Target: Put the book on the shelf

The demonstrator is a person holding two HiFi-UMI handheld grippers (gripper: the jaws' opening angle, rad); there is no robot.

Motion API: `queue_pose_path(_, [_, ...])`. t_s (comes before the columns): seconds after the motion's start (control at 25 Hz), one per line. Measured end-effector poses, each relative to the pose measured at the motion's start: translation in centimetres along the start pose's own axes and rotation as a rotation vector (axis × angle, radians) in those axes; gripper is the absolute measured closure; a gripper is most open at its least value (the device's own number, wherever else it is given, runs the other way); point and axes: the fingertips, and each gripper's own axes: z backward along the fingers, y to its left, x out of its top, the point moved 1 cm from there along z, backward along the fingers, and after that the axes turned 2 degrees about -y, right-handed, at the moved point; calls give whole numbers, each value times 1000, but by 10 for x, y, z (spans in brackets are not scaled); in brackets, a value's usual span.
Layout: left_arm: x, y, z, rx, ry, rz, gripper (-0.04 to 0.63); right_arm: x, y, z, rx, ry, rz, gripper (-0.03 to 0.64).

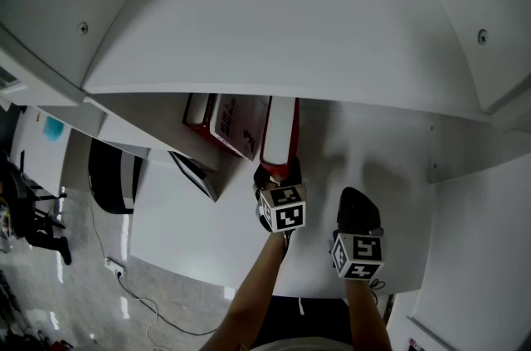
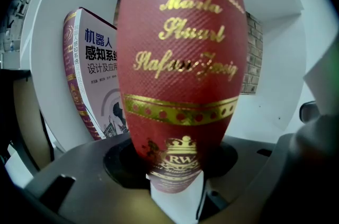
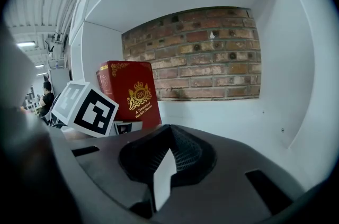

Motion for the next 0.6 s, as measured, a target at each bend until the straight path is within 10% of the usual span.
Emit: queue_pose_path(0.6, [10,1,-7,-6,-41,3,348,-3,-2,1,5,7,-26,601])
